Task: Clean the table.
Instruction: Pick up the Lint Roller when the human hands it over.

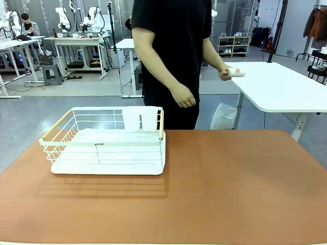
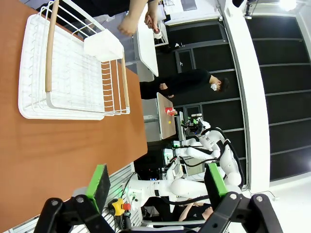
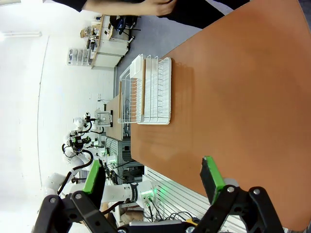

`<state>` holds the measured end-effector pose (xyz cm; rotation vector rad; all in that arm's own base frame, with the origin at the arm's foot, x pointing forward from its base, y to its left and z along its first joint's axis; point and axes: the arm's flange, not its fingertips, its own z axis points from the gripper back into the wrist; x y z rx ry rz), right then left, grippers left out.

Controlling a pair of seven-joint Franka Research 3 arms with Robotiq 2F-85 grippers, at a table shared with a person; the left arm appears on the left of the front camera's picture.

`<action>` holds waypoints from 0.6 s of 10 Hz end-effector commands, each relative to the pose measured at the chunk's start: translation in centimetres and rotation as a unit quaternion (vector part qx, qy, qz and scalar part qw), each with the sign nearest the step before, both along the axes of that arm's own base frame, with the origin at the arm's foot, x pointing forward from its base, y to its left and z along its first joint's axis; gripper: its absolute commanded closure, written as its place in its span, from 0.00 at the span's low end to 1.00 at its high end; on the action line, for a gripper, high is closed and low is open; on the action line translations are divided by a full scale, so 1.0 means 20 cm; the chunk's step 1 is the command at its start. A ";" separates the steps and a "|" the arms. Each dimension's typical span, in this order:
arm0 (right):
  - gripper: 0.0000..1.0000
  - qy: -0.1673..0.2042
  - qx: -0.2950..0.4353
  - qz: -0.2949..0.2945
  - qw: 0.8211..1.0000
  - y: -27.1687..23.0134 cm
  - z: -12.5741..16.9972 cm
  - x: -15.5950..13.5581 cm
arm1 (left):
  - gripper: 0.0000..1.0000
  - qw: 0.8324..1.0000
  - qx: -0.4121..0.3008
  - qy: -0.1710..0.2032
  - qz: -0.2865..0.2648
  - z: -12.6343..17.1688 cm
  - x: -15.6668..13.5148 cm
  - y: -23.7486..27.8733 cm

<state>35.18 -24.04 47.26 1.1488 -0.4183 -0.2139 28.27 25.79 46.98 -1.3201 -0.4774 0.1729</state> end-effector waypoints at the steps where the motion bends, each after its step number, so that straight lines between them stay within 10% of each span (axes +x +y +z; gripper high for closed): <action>1: 0.00 -0.008 0.005 0.001 1.000 0.00 0.01 0.00 | 0.00 1.000 -0.001 -0.010 -0.006 0.00 -0.01 0.01; 6: 0.00 -0.008 0.005 0.001 1.000 0.00 0.01 0.00 | 0.00 1.000 -0.001 -0.010 -0.006 0.00 -0.01 0.01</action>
